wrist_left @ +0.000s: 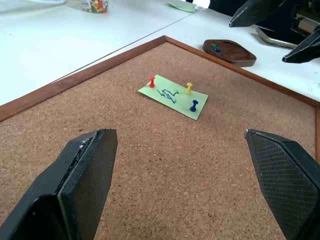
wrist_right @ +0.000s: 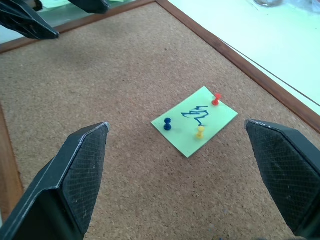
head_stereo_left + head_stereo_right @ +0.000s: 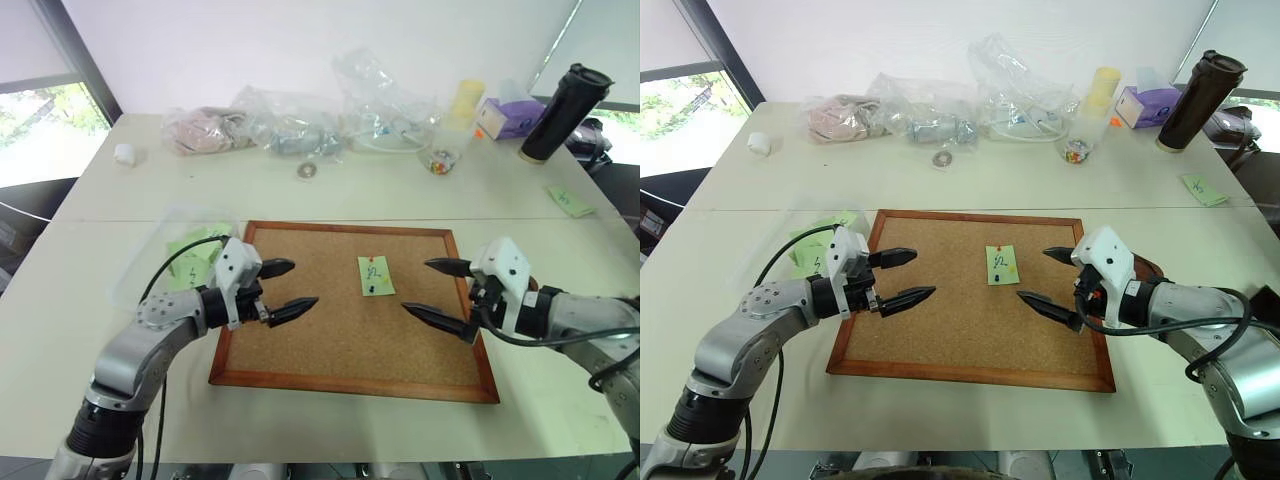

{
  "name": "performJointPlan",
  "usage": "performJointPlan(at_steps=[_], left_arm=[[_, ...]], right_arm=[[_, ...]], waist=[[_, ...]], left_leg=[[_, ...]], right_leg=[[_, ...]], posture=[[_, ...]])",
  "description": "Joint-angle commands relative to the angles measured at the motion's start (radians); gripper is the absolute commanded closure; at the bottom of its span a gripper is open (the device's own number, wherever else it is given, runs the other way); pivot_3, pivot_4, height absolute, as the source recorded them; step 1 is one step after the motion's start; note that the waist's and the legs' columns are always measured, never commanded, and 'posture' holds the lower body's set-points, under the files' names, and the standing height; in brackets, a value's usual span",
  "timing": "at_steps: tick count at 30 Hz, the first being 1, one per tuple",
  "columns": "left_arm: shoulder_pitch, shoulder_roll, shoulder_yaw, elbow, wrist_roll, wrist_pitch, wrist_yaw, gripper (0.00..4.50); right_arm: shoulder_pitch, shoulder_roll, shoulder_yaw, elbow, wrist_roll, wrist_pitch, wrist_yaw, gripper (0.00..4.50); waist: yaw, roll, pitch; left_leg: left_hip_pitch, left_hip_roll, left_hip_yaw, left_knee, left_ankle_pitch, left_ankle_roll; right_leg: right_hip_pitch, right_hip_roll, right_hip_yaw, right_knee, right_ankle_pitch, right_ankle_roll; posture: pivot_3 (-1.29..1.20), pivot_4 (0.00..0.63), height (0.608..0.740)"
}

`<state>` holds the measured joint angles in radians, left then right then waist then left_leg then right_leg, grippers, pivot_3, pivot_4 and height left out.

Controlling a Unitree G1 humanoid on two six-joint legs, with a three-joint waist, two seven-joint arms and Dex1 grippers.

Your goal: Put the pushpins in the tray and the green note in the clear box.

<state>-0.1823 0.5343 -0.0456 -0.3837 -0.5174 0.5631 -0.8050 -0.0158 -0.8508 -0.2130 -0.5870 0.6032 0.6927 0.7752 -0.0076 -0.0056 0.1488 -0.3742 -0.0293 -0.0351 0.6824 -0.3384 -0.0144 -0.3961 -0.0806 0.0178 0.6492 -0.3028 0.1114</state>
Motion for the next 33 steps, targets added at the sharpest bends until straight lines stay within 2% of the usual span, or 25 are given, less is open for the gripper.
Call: performJointPlan(at_steps=[1, 32, 33], left_arm=[[-0.017, 0.001, 0.018, -0.019, -0.023, -0.003, -0.004, 0.03], [-0.029, 0.017, -0.003, -0.035, -0.013, 0.003, 0.014, 0.03], [-0.033, 0.015, -0.005, -0.031, -0.008, -0.006, 0.012, 0.26]], right_arm=[[-0.006, -0.009, -0.023, -0.009, 0.000, -0.013, 0.004, 0.00], [-0.015, 0.011, 0.002, -0.012, -0.007, -0.008, -0.018, 0.00], [-0.018, 0.012, 0.004, -0.013, -0.006, -0.007, -0.019, 0.00]], waist=[[0.000, 0.000, 0.000], [0.000, 0.000, 0.000], [0.000, 0.000, 0.000]], left_leg=[[0.000, 0.000, 0.000, 0.000, 0.000, 0.000], [0.000, 0.000, 0.000, 0.000, 0.000, 0.000], [0.000, 0.000, 0.000, 0.000, 0.000, 0.000]], right_leg=[[0.000, 0.000, 0.000, 0.000, 0.000, 0.000], [0.000, 0.000, 0.000, 0.000, 0.000, 0.000], [0.000, 0.000, 0.000, 0.000, 0.000, 0.000]], posture=[[0.00, 0.150, 0.740], [0.00, 0.150, 0.740], [0.00, 0.150, 0.740]])
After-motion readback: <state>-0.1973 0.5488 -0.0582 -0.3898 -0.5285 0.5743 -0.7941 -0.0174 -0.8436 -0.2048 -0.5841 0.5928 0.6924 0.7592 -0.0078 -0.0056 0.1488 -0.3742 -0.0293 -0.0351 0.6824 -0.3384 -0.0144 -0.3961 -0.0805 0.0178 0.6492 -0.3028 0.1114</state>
